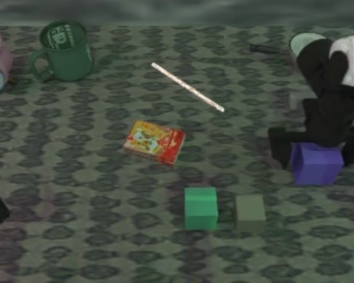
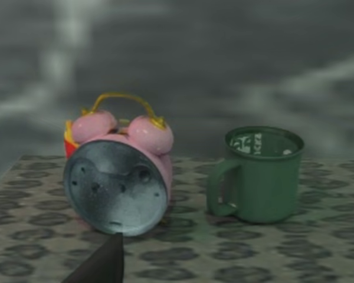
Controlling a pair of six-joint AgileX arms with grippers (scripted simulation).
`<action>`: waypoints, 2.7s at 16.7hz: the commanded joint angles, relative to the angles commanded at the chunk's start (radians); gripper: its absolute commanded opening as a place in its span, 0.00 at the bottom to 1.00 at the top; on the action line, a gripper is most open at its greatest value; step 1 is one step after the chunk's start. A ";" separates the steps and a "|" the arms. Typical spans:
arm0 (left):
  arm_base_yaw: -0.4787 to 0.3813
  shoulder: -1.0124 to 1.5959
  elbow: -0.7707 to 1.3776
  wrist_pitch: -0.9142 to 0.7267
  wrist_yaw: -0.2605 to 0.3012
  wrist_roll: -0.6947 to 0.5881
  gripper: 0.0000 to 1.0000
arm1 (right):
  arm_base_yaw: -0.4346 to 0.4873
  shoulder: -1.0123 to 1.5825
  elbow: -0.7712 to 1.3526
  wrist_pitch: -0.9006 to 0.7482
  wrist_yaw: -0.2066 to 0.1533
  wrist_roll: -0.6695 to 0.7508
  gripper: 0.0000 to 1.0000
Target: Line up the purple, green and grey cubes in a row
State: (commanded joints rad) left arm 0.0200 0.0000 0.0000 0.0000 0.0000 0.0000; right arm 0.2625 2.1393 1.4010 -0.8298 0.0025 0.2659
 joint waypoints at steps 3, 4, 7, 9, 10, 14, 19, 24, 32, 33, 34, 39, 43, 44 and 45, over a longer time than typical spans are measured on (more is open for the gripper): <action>0.000 0.000 0.000 0.000 0.000 0.000 1.00 | 0.000 0.006 -0.009 0.012 0.000 0.000 1.00; 0.000 0.000 0.000 0.000 0.000 0.000 1.00 | 0.000 0.006 -0.009 0.012 0.000 0.000 1.00; 0.000 0.000 0.000 0.000 0.000 0.000 1.00 | 0.000 0.006 -0.009 0.012 0.000 0.000 0.85; 0.000 0.000 0.000 0.000 0.000 0.000 1.00 | 0.000 0.006 -0.009 0.012 0.000 0.000 0.70; 0.000 0.000 0.000 0.000 0.000 0.000 1.00 | 0.000 0.006 -0.009 0.012 0.000 0.000 0.62; 0.000 0.000 0.000 0.000 0.000 0.000 1.00 | 0.000 0.006 -0.009 0.012 0.000 0.000 0.32; 0.000 0.000 0.000 0.000 0.000 0.000 1.00 | 0.000 0.006 -0.009 0.012 0.000 0.000 0.00; 0.000 0.000 0.000 0.000 0.000 0.000 1.00 | 0.000 0.006 -0.009 0.012 0.000 0.000 0.00; 0.000 0.000 0.000 0.000 0.000 0.000 1.00 | 0.000 -0.043 0.060 -0.101 0.002 0.002 0.00; 0.000 0.000 0.000 0.000 0.000 0.000 1.00 | 0.002 -0.058 0.081 -0.141 0.002 0.001 0.00; 0.000 0.000 0.000 0.000 0.000 0.000 1.00 | 0.004 -0.072 0.101 -0.177 0.002 0.000 0.00; 0.000 0.000 0.000 0.000 0.000 0.000 1.00 | 0.006 -0.103 0.138 -0.235 0.002 -0.002 0.00; 0.000 0.000 0.000 0.000 0.000 0.000 1.00 | 0.038 -0.070 0.173 -0.255 0.002 0.036 0.00; 0.000 0.000 0.000 0.000 0.000 0.000 1.00 | 0.070 -0.047 0.206 -0.274 0.003 0.069 0.00; 0.000 0.000 0.000 0.000 0.000 0.000 1.00 | 0.108 -0.018 0.250 -0.297 0.003 0.109 0.00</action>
State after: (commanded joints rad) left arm 0.0200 0.0000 0.0000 0.0000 0.0000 0.0000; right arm 0.3708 2.1215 1.6510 -1.1272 0.0057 0.3746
